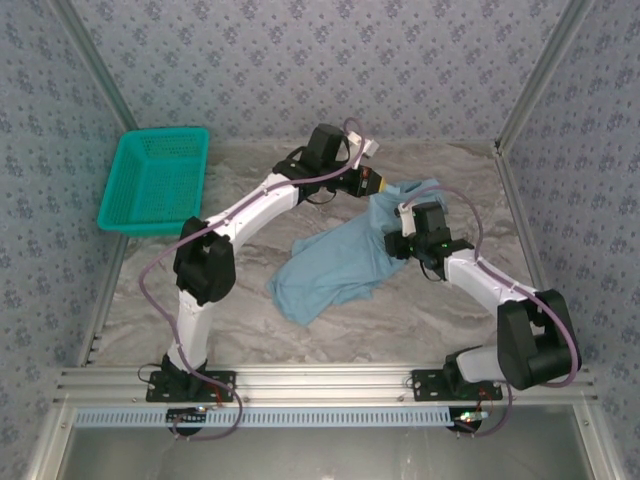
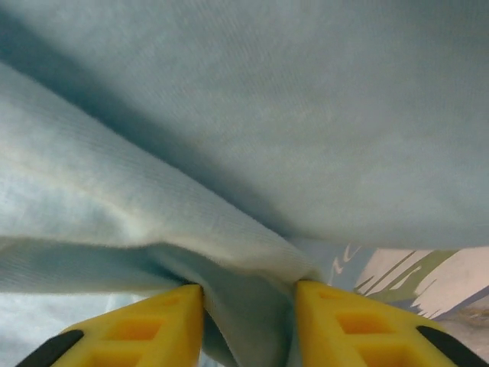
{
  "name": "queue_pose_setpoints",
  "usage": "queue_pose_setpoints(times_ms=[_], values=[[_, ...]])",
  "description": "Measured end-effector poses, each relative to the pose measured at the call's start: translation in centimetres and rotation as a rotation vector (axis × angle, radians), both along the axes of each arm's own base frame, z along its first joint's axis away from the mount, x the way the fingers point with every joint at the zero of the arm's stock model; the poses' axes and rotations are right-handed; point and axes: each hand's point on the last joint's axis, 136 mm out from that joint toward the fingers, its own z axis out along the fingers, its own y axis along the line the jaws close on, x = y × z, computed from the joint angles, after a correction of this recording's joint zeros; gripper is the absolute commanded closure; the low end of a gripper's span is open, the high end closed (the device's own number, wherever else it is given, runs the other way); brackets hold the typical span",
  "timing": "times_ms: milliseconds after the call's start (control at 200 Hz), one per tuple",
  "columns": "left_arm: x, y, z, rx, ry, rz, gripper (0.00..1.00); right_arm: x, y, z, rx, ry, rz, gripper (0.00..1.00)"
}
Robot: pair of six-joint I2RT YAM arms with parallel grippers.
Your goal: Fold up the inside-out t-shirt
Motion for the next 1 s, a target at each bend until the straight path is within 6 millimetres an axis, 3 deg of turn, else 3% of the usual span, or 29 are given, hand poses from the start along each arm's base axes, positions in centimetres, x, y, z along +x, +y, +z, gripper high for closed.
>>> queue_pose_setpoints(times_ms=[90, 270, 350, 405, 535, 620, 784, 904, 1004], values=[[0.0, 0.0, 0.7, -0.007, -0.007, 0.000, 1.00, 0.3, -0.2, 0.4, -0.007, -0.019, 0.003, 1.00], [0.5, -0.3, 2.7, -0.033, -0.042, 0.004, 0.99, 0.5, -1.4, 2.1, 0.058, -0.042, -0.036, 1.00], [1.0, -0.6, 3.5, -0.042, -0.064, 0.011, 0.68, 0.6, -2.6, 3.7, 0.130, -0.064, -0.086, 1.00], [1.5, -0.6, 3.7, -0.041, -0.077, 0.023, 0.51, 0.7, -3.7, 4.9, 0.199, -0.073, -0.133, 1.00], [2.4, 0.1, 2.7, -0.004, -0.088, 0.064, 0.31, 0.7, -5.2, 5.8, 0.344, -0.045, -0.214, 1.00], [2.7, 1.7, 0.1, 0.042, -0.070, 0.110, 0.25, 0.6, -5.0, 5.7, 0.416, -0.007, -0.230, 1.00], [0.6, 5.6, -8.2, 0.162, 0.045, 0.174, 0.27, 0.3, -3.9, 5.1, 0.512, 0.068, -0.220, 1.00], [-1.2, 6.2, -12.8, 0.230, 0.102, 0.175, 0.28, 0.3, -3.7, 4.5, 0.548, 0.101, -0.227, 1.00], [-2.0, 5.0, -14.6, 0.251, 0.114, 0.148, 0.27, 0.4, -3.8, 4.4, 0.564, 0.107, -0.232, 1.00]])
